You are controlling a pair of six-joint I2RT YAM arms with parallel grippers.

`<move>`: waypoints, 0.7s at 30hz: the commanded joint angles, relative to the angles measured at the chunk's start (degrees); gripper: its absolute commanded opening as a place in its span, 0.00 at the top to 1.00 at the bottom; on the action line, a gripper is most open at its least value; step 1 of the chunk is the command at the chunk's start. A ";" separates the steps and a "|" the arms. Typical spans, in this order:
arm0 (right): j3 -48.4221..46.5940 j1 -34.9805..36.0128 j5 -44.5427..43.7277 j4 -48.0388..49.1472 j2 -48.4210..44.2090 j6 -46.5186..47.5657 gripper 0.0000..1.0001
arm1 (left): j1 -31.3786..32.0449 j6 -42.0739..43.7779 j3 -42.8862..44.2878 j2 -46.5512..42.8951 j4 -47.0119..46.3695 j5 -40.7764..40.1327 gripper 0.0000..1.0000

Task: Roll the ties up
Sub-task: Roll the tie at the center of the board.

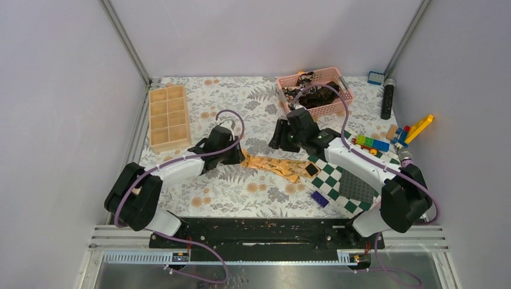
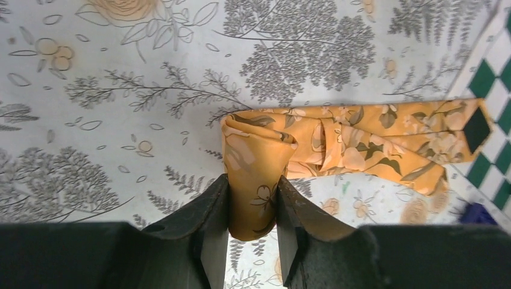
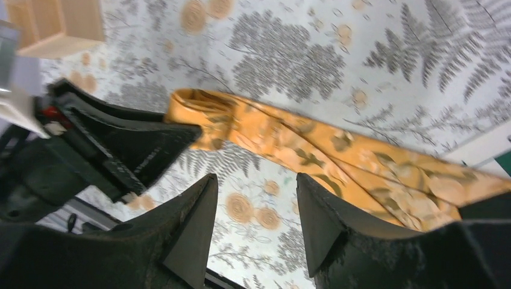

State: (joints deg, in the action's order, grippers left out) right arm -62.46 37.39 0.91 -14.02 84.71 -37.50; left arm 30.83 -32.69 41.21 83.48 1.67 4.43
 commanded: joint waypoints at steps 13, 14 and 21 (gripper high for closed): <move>6.12 -1.02 -5.70 -3.74 -7.94 2.08 0.40 | 7.29 6.15 10.83 3.64 13.59 -23.05 0.71; 6.37 -1.02 -5.88 -3.79 -8.47 2.05 0.40 | 7.55 6.30 11.27 4.03 14.20 -23.85 0.71; 8.13 -1.10 -8.32 -4.96 -13.11 2.01 0.39 | 9.28 7.51 14.48 7.16 18.23 -29.54 0.72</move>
State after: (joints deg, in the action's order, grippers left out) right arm -55.09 36.71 -4.08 -18.20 75.61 -36.21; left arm 39.40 -26.74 52.23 89.78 17.87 -19.03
